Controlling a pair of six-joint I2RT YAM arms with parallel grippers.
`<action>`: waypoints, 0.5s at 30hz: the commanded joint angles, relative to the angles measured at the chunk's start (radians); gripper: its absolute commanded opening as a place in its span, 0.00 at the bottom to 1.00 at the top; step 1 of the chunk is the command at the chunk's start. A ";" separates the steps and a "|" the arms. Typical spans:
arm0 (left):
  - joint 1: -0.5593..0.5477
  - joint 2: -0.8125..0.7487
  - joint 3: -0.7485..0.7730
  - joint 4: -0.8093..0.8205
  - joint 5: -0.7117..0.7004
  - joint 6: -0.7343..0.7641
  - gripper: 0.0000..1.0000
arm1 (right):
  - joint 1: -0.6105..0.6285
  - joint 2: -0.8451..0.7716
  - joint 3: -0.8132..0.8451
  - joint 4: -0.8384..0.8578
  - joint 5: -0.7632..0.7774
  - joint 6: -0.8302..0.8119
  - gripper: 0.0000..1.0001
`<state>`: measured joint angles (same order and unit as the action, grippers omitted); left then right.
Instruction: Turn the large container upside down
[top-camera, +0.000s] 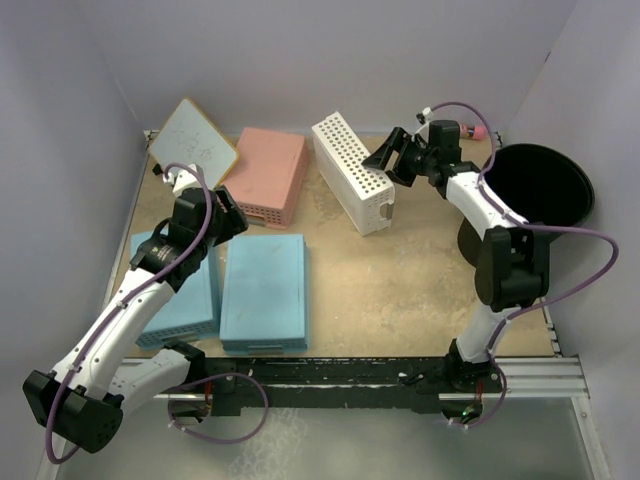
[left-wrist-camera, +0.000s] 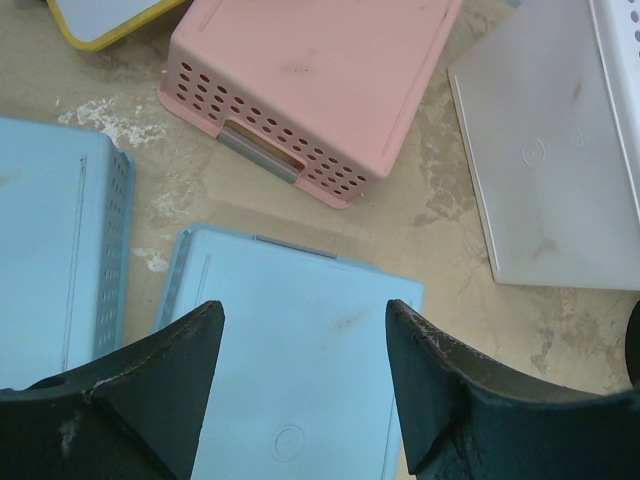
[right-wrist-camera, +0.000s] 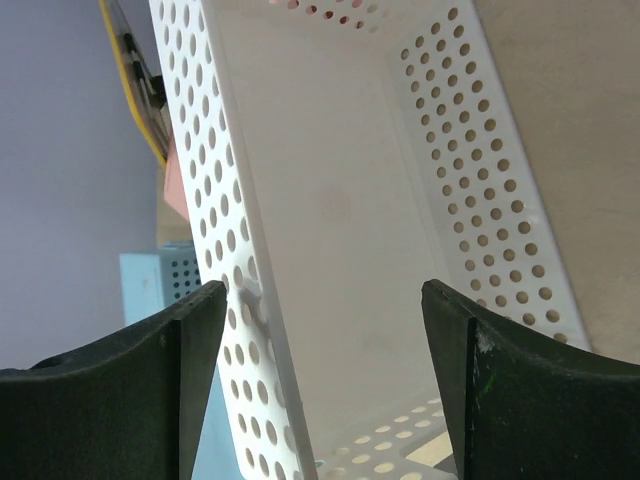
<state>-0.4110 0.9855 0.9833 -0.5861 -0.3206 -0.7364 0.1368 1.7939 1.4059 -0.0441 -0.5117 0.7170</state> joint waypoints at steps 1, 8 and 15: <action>0.000 -0.007 -0.005 0.050 0.005 0.025 0.63 | 0.002 -0.051 0.066 -0.073 0.044 -0.108 0.81; 0.000 -0.007 -0.010 0.053 0.006 0.025 0.63 | 0.069 -0.058 0.130 -0.169 0.192 -0.223 0.74; 0.000 -0.013 -0.012 0.046 0.002 0.025 0.63 | 0.078 -0.066 0.122 -0.165 0.236 -0.233 0.52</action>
<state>-0.4110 0.9855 0.9722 -0.5831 -0.3202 -0.7364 0.2153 1.7729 1.5013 -0.1875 -0.3309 0.5270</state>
